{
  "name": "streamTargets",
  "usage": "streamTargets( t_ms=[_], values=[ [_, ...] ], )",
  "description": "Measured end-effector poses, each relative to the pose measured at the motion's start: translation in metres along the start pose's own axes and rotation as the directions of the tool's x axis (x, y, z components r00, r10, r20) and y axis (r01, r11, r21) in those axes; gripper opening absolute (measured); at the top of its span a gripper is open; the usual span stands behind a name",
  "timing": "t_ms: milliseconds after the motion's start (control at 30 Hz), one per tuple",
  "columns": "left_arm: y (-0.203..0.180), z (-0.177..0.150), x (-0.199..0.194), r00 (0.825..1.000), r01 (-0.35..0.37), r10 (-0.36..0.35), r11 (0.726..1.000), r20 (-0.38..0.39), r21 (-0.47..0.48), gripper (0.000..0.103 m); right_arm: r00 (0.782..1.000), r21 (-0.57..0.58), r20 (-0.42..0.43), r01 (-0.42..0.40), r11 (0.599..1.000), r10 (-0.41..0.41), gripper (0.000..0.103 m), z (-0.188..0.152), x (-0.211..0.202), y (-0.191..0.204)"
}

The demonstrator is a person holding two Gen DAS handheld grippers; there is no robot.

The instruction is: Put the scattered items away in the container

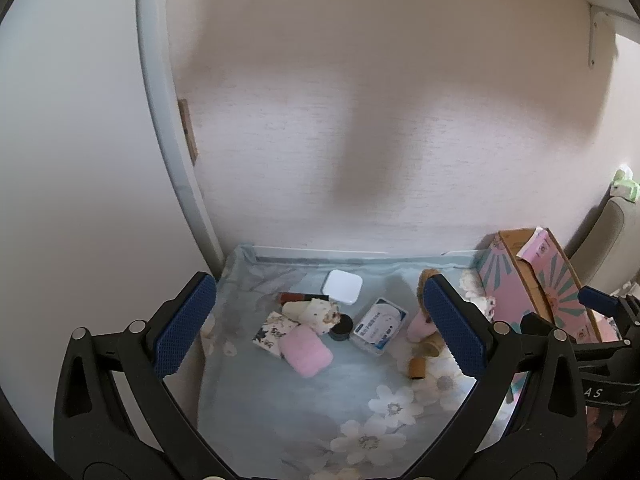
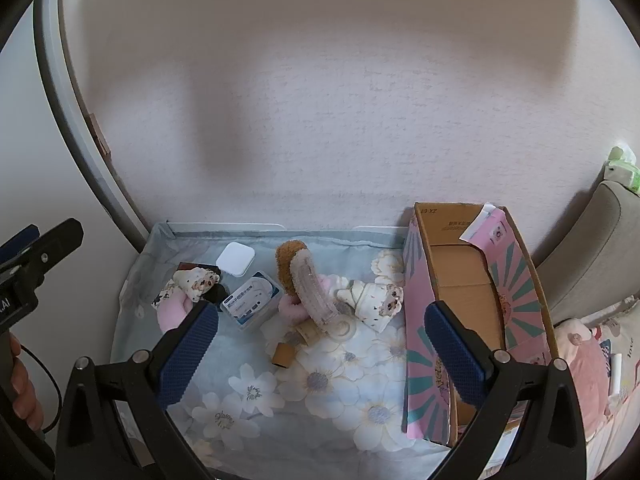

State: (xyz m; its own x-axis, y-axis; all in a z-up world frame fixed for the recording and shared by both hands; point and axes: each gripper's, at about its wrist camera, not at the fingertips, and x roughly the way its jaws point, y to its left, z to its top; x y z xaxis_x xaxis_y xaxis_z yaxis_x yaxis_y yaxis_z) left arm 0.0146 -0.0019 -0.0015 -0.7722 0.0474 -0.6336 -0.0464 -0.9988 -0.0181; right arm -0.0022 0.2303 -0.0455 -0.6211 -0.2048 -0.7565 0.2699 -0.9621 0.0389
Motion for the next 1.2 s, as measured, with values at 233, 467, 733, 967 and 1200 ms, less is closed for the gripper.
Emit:
streamTargets(
  t_ms=[233, 467, 733, 967, 1200],
  values=[
    [0.004, -0.001, 0.001, 1.000, -0.016, 0.016, 1.000, 0.008, -0.021, 0.103, 1.000, 0.001, 0.000, -0.012, 1.000, 0.012, 0.103, 0.001, 0.001, -0.001],
    [0.010, -0.003, 0.001, 0.999, -0.031, 0.031, 0.999, 0.009, -0.023, 0.103, 1.000, -0.005, -0.004, -0.019, 1.000, 0.019, 0.103, 0.002, 0.003, -0.002],
    [0.030, -0.006, 0.004, 1.000, 0.019, -0.019, 0.998, -0.003, -0.067, 0.103, 0.999, 0.029, 0.014, -0.042, 0.999, 0.042, 0.103, 0.002, 0.001, -0.017],
    [0.033, -0.008, 0.006, 0.998, 0.050, -0.051, 0.996, -0.019, -0.077, 0.103, 0.999, -0.011, 0.015, -0.037, 0.999, 0.037, 0.103, 0.004, 0.001, -0.015],
    [0.026, -0.010, 0.007, 0.999, 0.033, -0.034, 0.999, -0.031, -0.042, 0.103, 0.999, -0.036, 0.024, -0.043, 0.998, 0.044, 0.103, 0.005, 0.000, -0.013]
  ],
)
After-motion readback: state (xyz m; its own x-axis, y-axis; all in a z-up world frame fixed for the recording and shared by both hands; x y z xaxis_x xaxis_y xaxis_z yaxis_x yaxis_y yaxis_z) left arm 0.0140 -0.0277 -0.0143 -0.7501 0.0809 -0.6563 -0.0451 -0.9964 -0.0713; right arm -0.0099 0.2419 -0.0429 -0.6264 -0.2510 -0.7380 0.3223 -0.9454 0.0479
